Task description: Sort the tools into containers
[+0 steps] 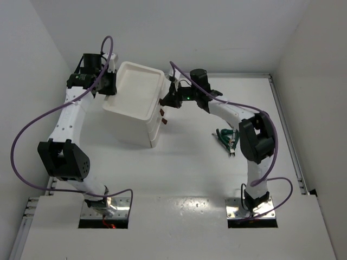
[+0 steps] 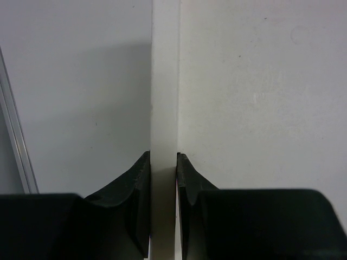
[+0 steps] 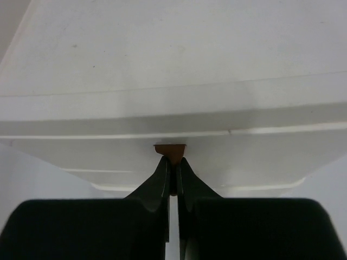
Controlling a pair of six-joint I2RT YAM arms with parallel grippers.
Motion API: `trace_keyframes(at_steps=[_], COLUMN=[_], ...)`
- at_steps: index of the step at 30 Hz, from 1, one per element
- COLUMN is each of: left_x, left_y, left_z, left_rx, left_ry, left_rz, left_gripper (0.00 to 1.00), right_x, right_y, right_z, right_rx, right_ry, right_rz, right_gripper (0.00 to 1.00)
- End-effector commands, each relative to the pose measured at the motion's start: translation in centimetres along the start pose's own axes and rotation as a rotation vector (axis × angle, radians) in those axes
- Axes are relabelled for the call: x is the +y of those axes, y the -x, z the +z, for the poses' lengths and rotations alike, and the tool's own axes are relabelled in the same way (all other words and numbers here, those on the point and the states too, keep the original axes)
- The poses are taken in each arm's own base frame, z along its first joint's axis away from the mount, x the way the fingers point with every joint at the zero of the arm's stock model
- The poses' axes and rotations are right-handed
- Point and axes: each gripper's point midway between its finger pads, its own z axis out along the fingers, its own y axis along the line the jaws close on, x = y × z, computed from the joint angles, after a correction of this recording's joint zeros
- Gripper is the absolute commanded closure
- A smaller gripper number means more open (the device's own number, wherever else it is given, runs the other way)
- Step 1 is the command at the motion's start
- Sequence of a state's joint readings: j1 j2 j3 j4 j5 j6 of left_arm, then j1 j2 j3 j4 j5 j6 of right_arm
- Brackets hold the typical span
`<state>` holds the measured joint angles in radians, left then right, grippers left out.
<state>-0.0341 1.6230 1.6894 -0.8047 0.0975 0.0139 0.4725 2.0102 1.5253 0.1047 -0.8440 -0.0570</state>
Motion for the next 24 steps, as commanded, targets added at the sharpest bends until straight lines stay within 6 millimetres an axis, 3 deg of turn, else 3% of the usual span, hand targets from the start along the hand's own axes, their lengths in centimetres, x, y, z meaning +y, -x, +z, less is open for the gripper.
trace_keyframes(at_steps=[1, 10, 16, 22, 24], left_x=[-1.5, -0.4, 0.7, 1.9, 1.9], left_y=[-2.8, -1.8, -1.2, -0.9, -1.2], left_z=[2.3, 2.0, 1.9, 1.5, 1.6], left_rx=[0.092, 0.048, 0.028, 0.007, 0.016], left_ry=[-0.025, 0.039, 0.086, 0.127, 0.127], left_rz=[-0.055, -0.113, -0.150, -0.193, -0.194], left_gripper=[1.00, 1.00, 1.00, 1.00, 1.00], right_x=[0.2, -1.4, -0.4, -0.7, -1.0], right_y=[2.4, 1.8, -1.2, -2.2, -3.0], right_z=[-2.5, -8.5, -11.7, -14.8, -15.4], right_rx=[-0.034, -0.002, 0.074, 0.107, 0.133], right_ry=[-0.046, -0.120, -0.120, -0.199, -0.225], right_rz=[-0.093, -0.061, -0.007, 0.022, 0.052], right_gripper=[1.00, 1.00, 1.00, 1.00, 0.61])
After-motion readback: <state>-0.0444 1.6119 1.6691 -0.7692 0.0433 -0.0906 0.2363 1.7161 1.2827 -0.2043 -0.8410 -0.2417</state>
